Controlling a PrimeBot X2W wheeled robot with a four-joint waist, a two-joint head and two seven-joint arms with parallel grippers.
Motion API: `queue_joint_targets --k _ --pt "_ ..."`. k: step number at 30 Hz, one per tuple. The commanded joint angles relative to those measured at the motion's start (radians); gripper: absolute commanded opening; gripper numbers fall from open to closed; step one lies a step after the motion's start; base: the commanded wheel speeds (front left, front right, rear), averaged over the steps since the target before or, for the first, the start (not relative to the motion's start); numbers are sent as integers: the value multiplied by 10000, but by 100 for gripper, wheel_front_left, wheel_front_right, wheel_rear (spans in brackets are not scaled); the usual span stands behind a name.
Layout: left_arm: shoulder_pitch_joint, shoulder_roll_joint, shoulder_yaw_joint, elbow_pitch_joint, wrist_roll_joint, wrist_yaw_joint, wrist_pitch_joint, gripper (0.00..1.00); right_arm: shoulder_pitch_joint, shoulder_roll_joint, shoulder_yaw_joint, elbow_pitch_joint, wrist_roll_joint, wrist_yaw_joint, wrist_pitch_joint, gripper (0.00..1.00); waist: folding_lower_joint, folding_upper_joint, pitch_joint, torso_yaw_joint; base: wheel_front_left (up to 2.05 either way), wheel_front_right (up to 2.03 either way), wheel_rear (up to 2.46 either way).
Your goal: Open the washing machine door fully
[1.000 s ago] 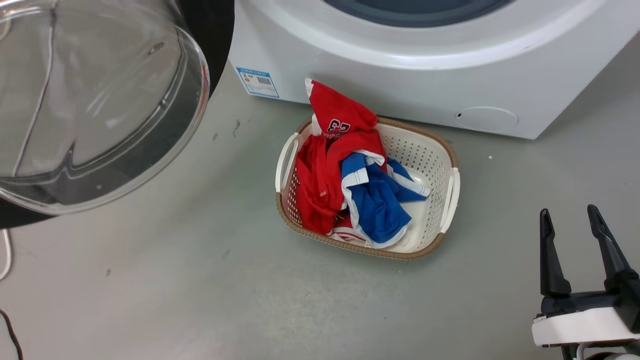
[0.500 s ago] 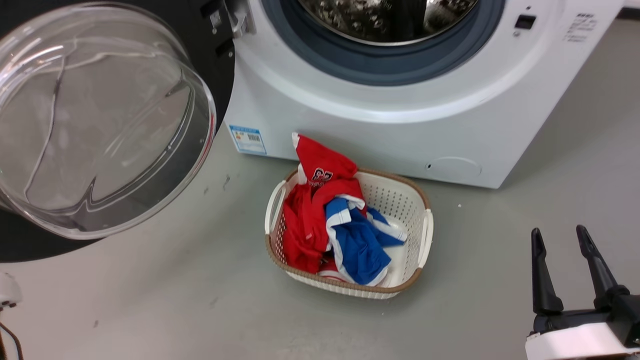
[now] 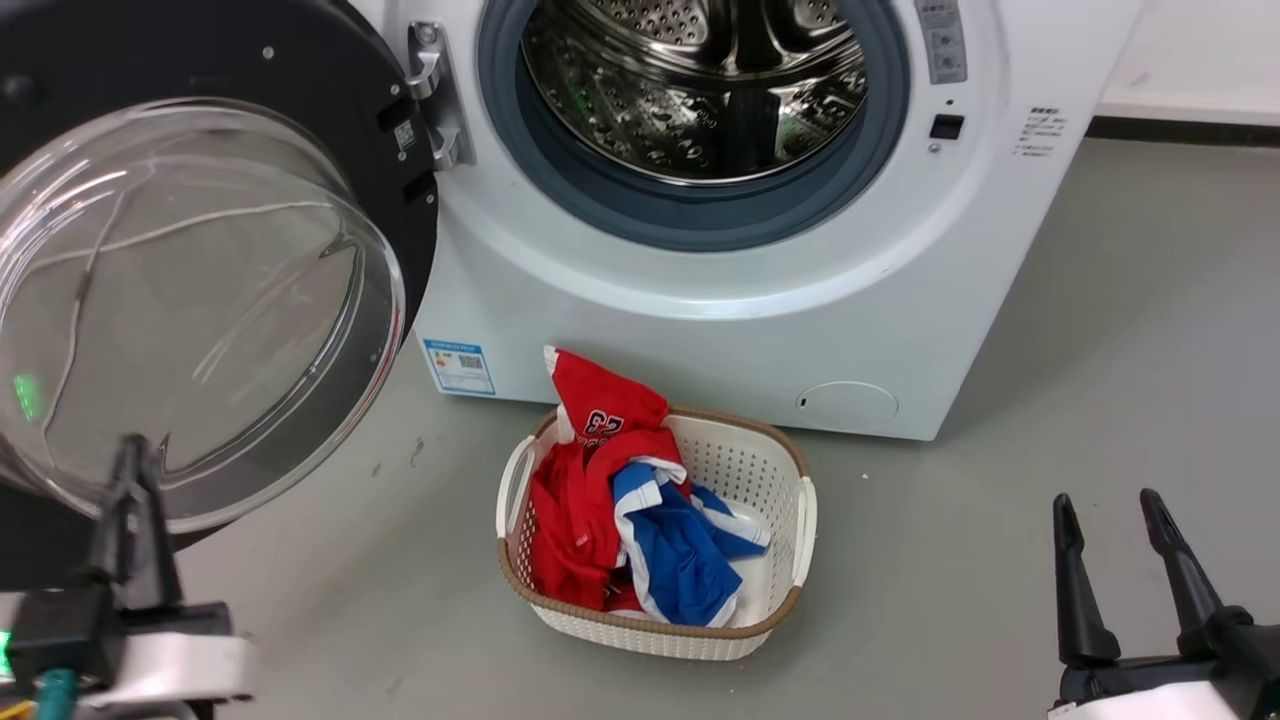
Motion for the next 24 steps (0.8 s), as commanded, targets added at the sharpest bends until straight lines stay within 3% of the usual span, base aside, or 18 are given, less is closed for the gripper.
queue_joint_targets --k 1,13,14,15,24 --pt "185 -56 -122 -58 57 8 22 0 85 10 37 -64 12 -2 -22 100 1 -1 -139 -133 0 0 0" --pt "1131 -498 -1815 211 -312 30 22 0 663 10 130 -156 142 -2 -22 100 1 -1 -688 -587 0 0 0" --pt "1192 -516 -1886 223 -384 67 22 28 701 11 134 -160 166 -2 -22 100 1 -1 -719 -615 0 0 0" --pt "1247 -534 -1944 256 -458 86 22 97 746 11 132 -156 197 -2 -22 100 1 -1 -756 -640 0 0 0" --pt "1631 -597 -2478 386 -754 57 22 100 1052 11 31 -132 388 -2 -22 100 1 -1 -999 -764 0 0 0"
